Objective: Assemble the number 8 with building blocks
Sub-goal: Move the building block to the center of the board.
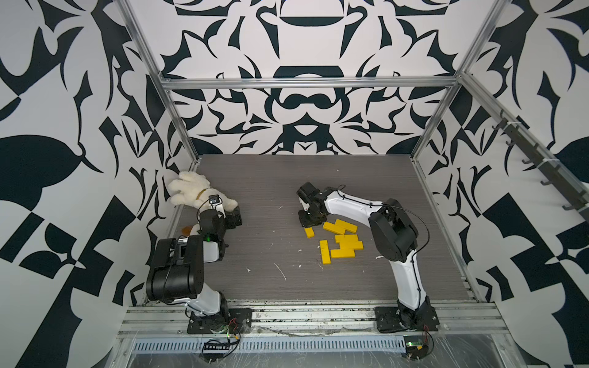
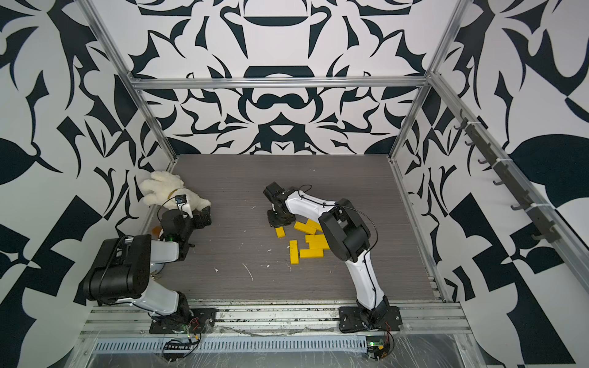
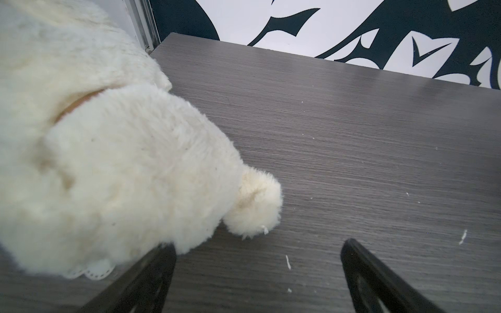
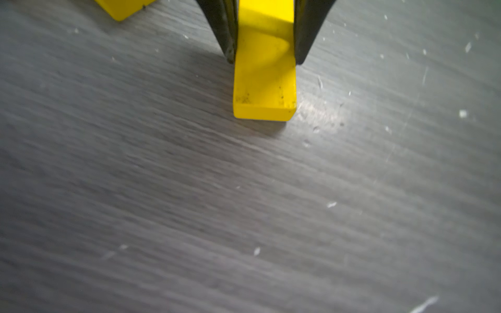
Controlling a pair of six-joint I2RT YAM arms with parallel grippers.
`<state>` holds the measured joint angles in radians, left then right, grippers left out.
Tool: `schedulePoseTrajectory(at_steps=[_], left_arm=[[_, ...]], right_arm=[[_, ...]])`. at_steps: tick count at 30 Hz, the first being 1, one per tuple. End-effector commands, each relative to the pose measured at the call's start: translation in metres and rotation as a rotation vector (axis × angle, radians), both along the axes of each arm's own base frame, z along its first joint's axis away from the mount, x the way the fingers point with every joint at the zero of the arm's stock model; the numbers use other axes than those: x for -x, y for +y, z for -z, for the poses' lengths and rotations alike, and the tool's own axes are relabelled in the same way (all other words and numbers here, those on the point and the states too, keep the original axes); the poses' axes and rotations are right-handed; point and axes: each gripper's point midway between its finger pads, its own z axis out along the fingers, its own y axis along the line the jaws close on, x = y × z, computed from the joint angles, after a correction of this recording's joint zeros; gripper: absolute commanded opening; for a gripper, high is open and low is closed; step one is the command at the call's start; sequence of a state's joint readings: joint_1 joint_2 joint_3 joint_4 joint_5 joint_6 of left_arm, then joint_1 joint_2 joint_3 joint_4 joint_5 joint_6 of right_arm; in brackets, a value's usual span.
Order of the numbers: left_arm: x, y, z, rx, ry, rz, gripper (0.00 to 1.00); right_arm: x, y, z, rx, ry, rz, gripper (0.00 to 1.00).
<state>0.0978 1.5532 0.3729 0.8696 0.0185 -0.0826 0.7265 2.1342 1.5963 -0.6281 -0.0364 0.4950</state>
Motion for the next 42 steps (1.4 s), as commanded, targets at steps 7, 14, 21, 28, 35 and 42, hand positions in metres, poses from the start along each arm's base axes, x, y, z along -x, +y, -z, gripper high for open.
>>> schedulePoseTrajectory(at_steps=[7, 14, 21, 28, 35, 42], left_arm=[[-0.004, 0.002, -0.008, 0.002, -0.019, -0.011, 0.99], [-0.004, 0.002, -0.008, 0.002, -0.018, -0.010, 0.99], [-0.005, 0.002, -0.009, 0.001, -0.020, -0.012, 0.99], [-0.004, 0.002, -0.008, 0.002, -0.020, -0.013, 0.99], [-0.004, 0.001, -0.008, 0.002, -0.019, -0.011, 1.00], [-0.003, 0.012, -0.026, 0.004, 0.008, -0.080, 1.00]], right_arm=[[-0.043, 0.023, -0.016, -0.062, -0.094, 0.224, 0.00], [-0.050, 0.019, -0.011, -0.009, -0.098, 0.223, 0.00], [-0.046, 0.023, -0.021, -0.054, -0.113, 0.186, 0.35], [-0.039, 0.045, -0.073, -0.258, -0.234, 0.004, 0.65], [-0.003, 0.015, -0.137, -0.090, -0.366, -0.557, 0.66], [0.031, -0.063, -0.111, 0.191, -0.359, -0.743, 0.64]])
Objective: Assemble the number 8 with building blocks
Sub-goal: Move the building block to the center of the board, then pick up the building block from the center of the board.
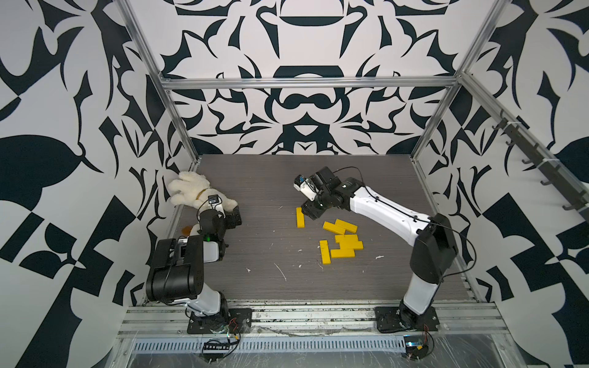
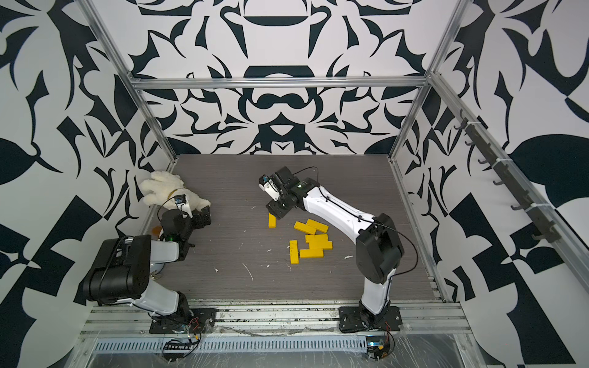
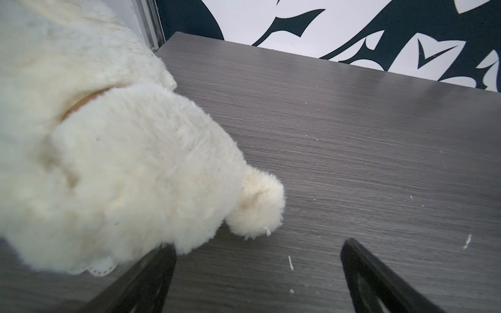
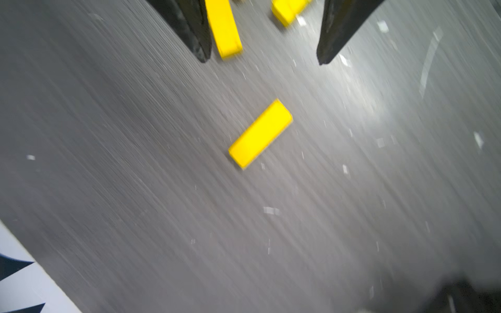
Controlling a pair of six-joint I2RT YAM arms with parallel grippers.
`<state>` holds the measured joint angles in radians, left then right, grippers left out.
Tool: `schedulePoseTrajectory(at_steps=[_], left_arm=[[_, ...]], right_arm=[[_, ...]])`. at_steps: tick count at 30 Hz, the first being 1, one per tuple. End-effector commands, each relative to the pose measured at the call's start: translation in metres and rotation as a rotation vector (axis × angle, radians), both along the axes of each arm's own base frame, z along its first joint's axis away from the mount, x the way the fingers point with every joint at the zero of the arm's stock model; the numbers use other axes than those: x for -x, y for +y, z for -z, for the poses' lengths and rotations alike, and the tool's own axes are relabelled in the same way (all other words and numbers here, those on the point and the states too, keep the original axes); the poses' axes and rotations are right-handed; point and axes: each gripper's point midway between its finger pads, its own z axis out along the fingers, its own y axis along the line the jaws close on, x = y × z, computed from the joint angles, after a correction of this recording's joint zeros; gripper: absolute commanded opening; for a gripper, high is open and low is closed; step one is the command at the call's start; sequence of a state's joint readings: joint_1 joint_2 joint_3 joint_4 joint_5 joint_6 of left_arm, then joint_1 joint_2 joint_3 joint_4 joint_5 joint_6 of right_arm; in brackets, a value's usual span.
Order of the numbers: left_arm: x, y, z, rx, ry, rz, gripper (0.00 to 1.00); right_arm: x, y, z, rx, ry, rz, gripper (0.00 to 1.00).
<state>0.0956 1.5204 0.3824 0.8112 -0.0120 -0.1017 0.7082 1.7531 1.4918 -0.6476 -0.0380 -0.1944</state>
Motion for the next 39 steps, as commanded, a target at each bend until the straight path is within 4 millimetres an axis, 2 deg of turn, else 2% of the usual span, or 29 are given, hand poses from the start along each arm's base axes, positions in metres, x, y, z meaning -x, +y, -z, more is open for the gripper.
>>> schedulePoseTrajectory(at_steps=[1, 3, 5, 8, 10, 12, 14, 15, 16, 17, 18, 20, 21, 24, 27, 34, 36, 39], left_arm=[[-0.002, 0.007, -0.027, -0.003, -0.026, -0.045, 0.99], [0.005, -0.015, -0.040, 0.003, -0.107, 0.083, 1.00], [0.017, -0.044, -0.054, -0.002, -0.121, 0.260, 0.99], [0.039, -0.082, -0.103, 0.021, -0.238, 0.494, 0.99], [0.050, -0.106, -0.120, 0.084, -0.247, 0.667, 0.99], [0.061, -0.135, -0.130, 0.237, -0.144, 0.927, 0.99], [0.075, -0.156, -0.132, 0.430, -0.054, 1.189, 1.00], [0.084, -0.161, -0.142, 0.551, -0.039, 1.305, 0.99], [0.085, -0.160, -0.152, 0.637, -0.058, 1.352, 0.99], [0.083, -0.154, -0.160, 0.698, -0.039, 1.301, 0.99], [0.082, -0.147, -0.165, 0.632, -0.081, 1.279, 0.99], [0.059, -0.131, -0.149, 0.736, -0.017, 1.183, 1.00], [0.054, -0.130, -0.143, 0.757, -0.007, 1.169, 1.00], [0.061, -0.132, -0.147, 0.689, -0.037, 1.212, 0.99], [0.067, -0.129, -0.150, 0.638, -0.084, 1.216, 1.00], [0.057, -0.128, -0.135, 0.669, 0.038, 1.249, 0.99], [0.057, -0.127, -0.135, 0.656, 0.028, 1.254, 0.99], [0.059, -0.127, -0.136, 0.645, 0.016, 1.256, 0.99]], right_arm=[[0.018, -0.043, 0.018, 0.147, -0.029, -0.095, 0.64], [0.025, -0.050, 0.011, 0.074, -0.051, -0.118, 0.64], [0.033, -0.059, 0.014, 0.058, -0.084, -0.172, 0.66], [0.029, -0.072, 0.018, 0.082, -0.170, -0.199, 0.72], [0.025, -0.073, 0.019, 0.062, -0.169, -0.206, 0.73], [0.020, -0.070, 0.018, 0.040, -0.136, -0.215, 0.72], [0.013, -0.067, 0.016, 0.049, -0.093, -0.188, 0.69], [0.009, -0.066, 0.016, 0.057, -0.065, -0.179, 0.59], [0.010, -0.064, 0.016, 0.057, -0.022, -0.193, 0.70], [0.014, -0.061, 0.018, 0.041, 0.044, -0.219, 0.99], [0.016, -0.059, 0.018, 0.013, 0.101, -0.232, 1.00], [0.018, -0.056, 0.017, -0.057, 0.173, -0.235, 1.00], [0.015, -0.056, 0.021, -0.062, 0.178, -0.222, 1.00], [0.008, -0.064, 0.033, 0.003, 0.146, -0.191, 1.00], [0.008, -0.065, 0.032, -0.003, 0.104, -0.192, 1.00], [0.006, -0.068, 0.028, -0.035, -0.045, -0.207, 1.00], [0.010, -0.065, 0.036, -0.035, -0.027, -0.242, 1.00], [0.013, -0.075, 0.065, 0.070, 0.106, -0.236, 1.00]])
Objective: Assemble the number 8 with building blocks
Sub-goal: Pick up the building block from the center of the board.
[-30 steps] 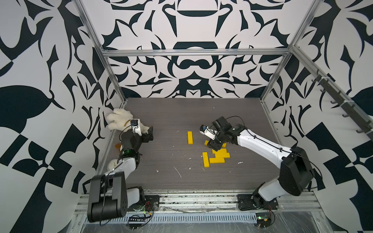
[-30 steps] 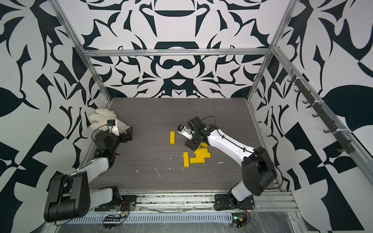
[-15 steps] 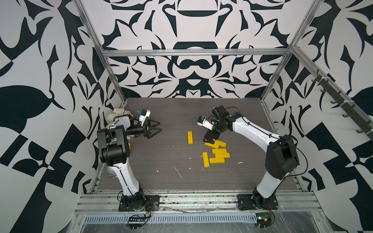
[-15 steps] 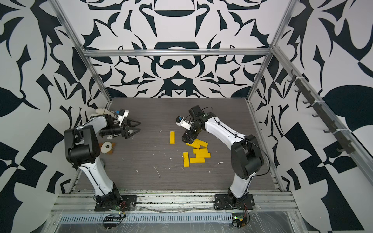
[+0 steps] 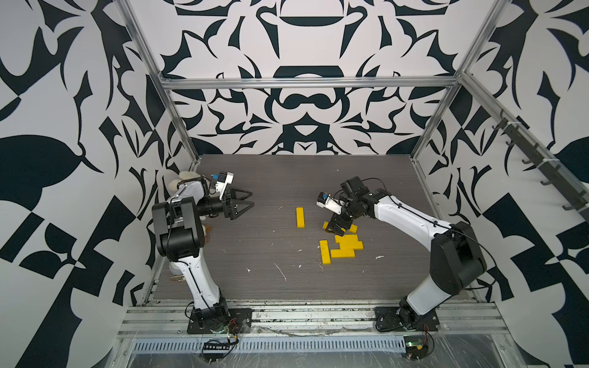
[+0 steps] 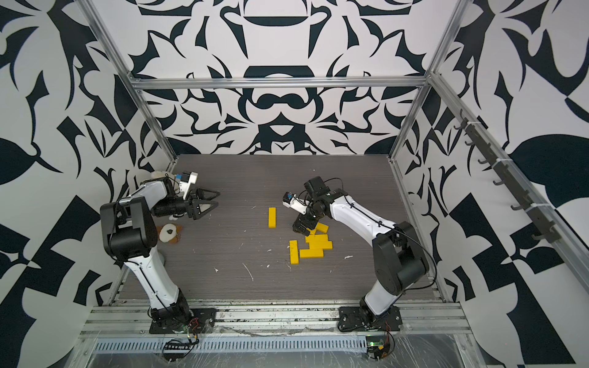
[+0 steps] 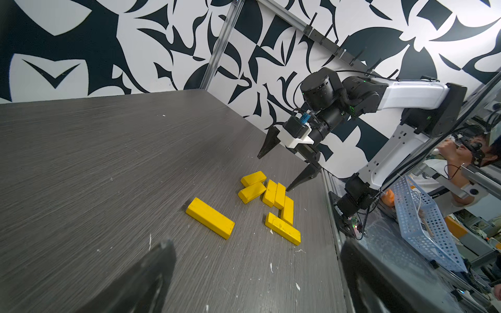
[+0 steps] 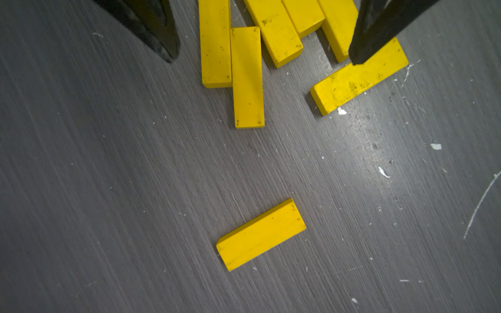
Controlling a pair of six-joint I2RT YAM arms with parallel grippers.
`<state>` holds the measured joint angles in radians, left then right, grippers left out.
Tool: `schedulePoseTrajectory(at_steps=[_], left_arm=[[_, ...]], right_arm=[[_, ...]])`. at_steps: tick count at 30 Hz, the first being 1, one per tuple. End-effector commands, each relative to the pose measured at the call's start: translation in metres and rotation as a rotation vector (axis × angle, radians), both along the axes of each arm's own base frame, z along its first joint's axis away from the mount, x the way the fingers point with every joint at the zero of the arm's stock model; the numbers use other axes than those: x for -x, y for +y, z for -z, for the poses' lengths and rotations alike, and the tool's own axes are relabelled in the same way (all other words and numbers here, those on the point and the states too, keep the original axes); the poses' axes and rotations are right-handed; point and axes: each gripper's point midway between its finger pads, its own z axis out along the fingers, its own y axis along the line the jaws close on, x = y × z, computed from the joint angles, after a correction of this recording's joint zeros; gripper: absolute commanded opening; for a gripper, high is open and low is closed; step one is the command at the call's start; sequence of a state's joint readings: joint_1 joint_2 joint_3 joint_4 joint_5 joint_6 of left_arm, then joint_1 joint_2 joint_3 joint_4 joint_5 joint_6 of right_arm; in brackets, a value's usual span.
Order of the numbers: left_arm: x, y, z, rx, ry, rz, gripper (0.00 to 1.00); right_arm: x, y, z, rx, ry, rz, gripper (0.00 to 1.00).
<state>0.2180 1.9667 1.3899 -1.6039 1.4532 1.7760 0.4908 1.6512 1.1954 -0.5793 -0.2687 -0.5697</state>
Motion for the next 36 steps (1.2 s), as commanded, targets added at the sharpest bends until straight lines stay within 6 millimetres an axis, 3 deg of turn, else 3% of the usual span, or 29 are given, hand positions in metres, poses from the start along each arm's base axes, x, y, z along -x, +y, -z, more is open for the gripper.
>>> schedulePoseTrajectory(at_steps=[1, 4, 8, 9, 11, 12, 15, 18, 27, 36], left_arm=[[0.009, 0.000, -0.005, 0.013, 0.131, 0.013, 0.99], [0.008, 0.000, -0.013, -0.033, 0.135, 0.050, 0.99], [0.004, 0.003, -0.024, -0.163, 0.088, 0.082, 0.99], [-0.007, 0.006, -0.016, -0.233, 0.102, 0.058, 1.00], [-0.035, 0.012, 0.025, -0.469, 0.202, -0.090, 0.99], [-0.040, 0.009, 0.040, -0.570, 0.186, -0.141, 0.99], [-0.026, -0.011, 0.023, -0.444, 0.067, -0.076, 0.99], [-0.021, -0.010, 0.035, -0.454, 0.188, -0.043, 0.99], [-0.017, -0.019, 0.039, -0.409, 0.197, 0.009, 0.99], [-0.014, -0.018, 0.037, -0.421, 0.202, -0.021, 1.00]], right_arm=[[-0.006, -0.003, 0.016, 0.085, 0.092, -0.006, 1.00], [-0.001, -0.001, 0.025, 0.115, 0.216, -0.042, 1.00], [-0.005, -0.002, 0.033, 0.137, 0.198, -0.078, 1.00], [-0.008, -0.004, 0.035, 0.150, 0.177, -0.072, 1.00], [-0.011, -0.008, 0.036, 0.168, 0.154, -0.062, 1.00], [-0.011, -0.008, 0.035, 0.166, 0.150, -0.060, 1.00], [-0.009, -0.007, 0.032, 0.151, 0.145, -0.061, 1.00], [-0.005, -0.007, 0.032, 0.151, 0.158, -0.059, 1.00], [0.012, -0.004, 0.056, 0.299, 0.156, -0.193, 1.00], [0.000, 0.003, 0.082, 0.316, 0.180, -0.221, 0.81]])
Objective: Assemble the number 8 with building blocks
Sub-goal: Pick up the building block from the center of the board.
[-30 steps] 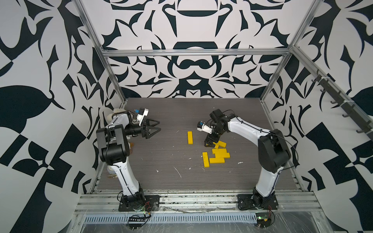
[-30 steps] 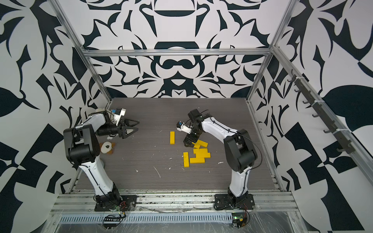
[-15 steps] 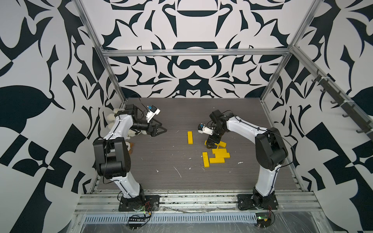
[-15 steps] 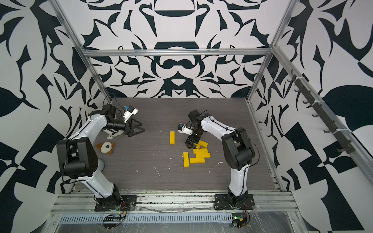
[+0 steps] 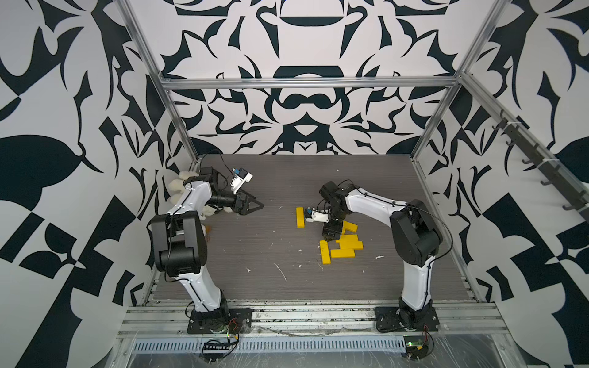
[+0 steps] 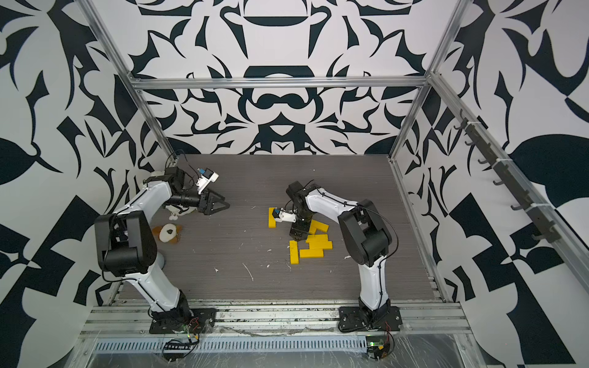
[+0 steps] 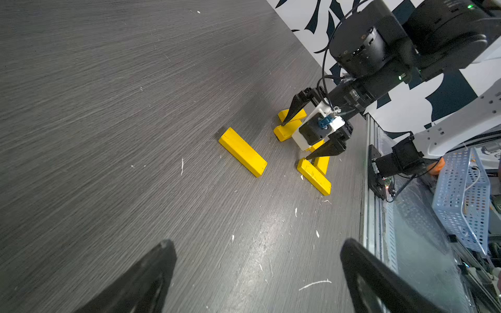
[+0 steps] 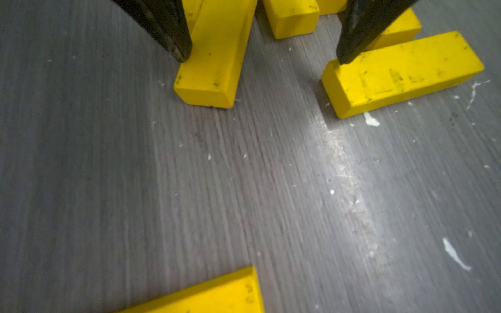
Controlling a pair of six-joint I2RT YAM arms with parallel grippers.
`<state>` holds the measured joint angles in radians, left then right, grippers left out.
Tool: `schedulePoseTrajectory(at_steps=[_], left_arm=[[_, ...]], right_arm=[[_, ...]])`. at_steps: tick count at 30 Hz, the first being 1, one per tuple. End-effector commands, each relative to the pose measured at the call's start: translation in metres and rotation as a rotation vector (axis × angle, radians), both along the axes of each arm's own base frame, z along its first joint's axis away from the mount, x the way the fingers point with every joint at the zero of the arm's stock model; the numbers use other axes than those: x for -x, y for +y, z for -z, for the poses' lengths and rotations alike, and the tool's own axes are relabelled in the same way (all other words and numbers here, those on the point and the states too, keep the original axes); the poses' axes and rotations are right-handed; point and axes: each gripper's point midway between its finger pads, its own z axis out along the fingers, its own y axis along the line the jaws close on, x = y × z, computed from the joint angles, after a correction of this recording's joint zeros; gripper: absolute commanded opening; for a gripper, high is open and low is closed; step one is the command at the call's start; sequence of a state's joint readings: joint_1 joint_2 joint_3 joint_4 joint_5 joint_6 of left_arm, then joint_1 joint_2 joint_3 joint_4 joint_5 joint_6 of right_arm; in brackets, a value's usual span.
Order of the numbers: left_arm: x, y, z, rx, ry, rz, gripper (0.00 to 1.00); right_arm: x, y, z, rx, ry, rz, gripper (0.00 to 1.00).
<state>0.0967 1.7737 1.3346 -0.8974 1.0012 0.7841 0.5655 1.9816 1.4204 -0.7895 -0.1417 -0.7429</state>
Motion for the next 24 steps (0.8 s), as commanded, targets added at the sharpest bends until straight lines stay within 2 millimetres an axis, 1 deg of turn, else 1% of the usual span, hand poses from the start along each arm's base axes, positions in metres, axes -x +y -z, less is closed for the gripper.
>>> schedulePoseTrajectory(at_steps=[1, 3, 5, 7, 11, 13, 17, 18, 19, 20, 24], left_arm=[[0.005, -0.001, -0.006, -0.001, -0.005, -0.007, 0.99], [0.005, 0.000, -0.006, -0.006, -0.003, -0.009, 0.99], [0.005, -0.001, -0.006, -0.007, -0.005, -0.009, 0.99], [0.005, -0.001, -0.005, -0.009, -0.001, -0.010, 1.00], [0.005, -0.002, -0.004, -0.016, 0.007, -0.009, 0.99], [0.004, -0.003, -0.003, -0.020, 0.008, -0.006, 0.99], [0.004, -0.003, -0.003, -0.026, 0.012, -0.006, 0.99], [0.004, -0.004, -0.002, -0.025, 0.012, -0.005, 0.99], [0.004, -0.003, -0.002, -0.029, 0.011, -0.005, 1.00], [0.004, -0.003, -0.002, -0.029, 0.010, -0.005, 1.00], [0.004, -0.003, -0.002, -0.032, 0.011, -0.007, 1.00]], right_arm=[[-0.004, -0.005, 0.011, 0.031, 0.023, -0.019, 0.76], [-0.006, -0.007, 0.011, 0.037, 0.017, -0.021, 0.74], [-0.006, -0.011, 0.010, 0.049, 0.009, -0.027, 0.74], [-0.006, -0.017, 0.007, 0.076, -0.006, -0.025, 0.76], [-0.003, -0.029, 0.002, 0.103, -0.019, -0.018, 0.75], [-0.002, -0.032, 0.002, 0.110, -0.002, -0.008, 0.70], [0.001, -0.035, 0.010, 0.133, 0.027, -0.001, 0.64], [0.000, -0.034, 0.011, 0.127, 0.025, -0.003, 0.52], [-0.001, -0.033, 0.011, 0.120, 0.022, -0.001, 0.15], [-0.002, -0.032, 0.010, 0.115, 0.022, 0.000, 0.11], [-0.010, -0.027, 0.009, 0.090, -0.012, 0.000, 0.11]])
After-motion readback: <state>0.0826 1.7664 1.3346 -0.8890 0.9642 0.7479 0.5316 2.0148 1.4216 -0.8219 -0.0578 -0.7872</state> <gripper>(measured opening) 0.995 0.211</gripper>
